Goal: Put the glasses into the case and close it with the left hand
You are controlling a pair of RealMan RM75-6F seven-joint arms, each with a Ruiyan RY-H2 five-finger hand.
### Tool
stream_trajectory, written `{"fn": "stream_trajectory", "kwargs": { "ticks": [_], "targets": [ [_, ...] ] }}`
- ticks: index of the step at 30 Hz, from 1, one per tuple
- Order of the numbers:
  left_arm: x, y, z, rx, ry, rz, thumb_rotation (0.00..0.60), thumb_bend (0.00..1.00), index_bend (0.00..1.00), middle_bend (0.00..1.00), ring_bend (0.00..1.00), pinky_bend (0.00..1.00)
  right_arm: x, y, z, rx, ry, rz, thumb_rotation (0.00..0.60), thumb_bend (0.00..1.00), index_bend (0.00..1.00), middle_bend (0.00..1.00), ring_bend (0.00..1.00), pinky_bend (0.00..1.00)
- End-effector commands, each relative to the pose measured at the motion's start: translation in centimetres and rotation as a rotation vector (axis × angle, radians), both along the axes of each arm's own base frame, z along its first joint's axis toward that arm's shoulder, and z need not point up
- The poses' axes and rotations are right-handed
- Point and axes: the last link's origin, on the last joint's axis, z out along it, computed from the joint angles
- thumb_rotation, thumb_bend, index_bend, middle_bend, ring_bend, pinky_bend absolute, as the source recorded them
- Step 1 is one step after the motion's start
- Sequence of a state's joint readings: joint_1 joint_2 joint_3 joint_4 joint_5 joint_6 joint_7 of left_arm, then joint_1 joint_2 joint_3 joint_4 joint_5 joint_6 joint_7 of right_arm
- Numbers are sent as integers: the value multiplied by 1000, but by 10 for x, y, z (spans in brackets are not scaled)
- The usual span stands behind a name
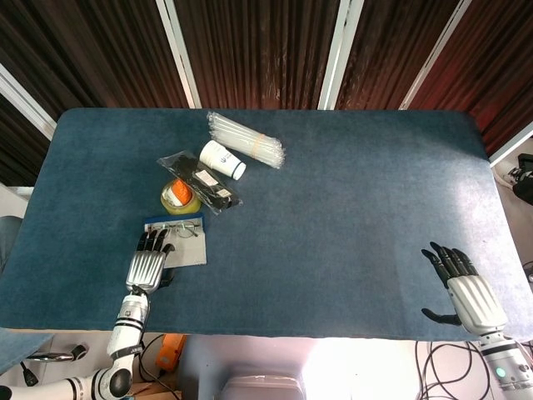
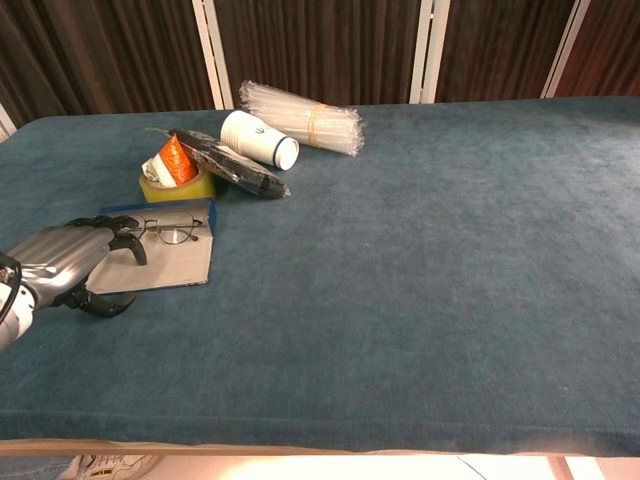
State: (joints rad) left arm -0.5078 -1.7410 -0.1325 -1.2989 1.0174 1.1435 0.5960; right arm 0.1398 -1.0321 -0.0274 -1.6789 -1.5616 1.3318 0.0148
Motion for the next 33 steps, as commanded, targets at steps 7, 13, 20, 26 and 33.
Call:
{"fn": "stream_trajectory", "kwargs": {
  "ticks": [7, 13, 20, 26, 33],
  "targets": [
    [6, 13, 4, 133, -95, -31, 522, 323, 456, 92, 0, 86, 0, 0, 1, 1, -5, 0, 600, 268, 0, 0, 0, 0],
    [5, 21, 7, 200, -121, -29, 550, 324, 463, 108, 11, 88, 0, 1, 2, -1, -7, 0, 600, 268, 0, 0, 0, 0],
    [7, 39, 3, 278, -162, -20, 581, 324, 459, 120, 18, 90, 0, 1, 2, -1, -3, -1, 600, 268, 0, 0, 0, 0],
    [15, 55, -2, 287, -166, 0, 600, 323, 460, 123, 20, 91, -1, 1, 2, 0, -1, -4, 600, 268, 0, 0, 0, 0],
    [8, 52, -2, 282, -144, 11, 600, 345, 492, 124, 21, 91, -1, 0, 4, -7, -10, -7, 600, 268, 0, 0, 0, 0]
  ]
}}
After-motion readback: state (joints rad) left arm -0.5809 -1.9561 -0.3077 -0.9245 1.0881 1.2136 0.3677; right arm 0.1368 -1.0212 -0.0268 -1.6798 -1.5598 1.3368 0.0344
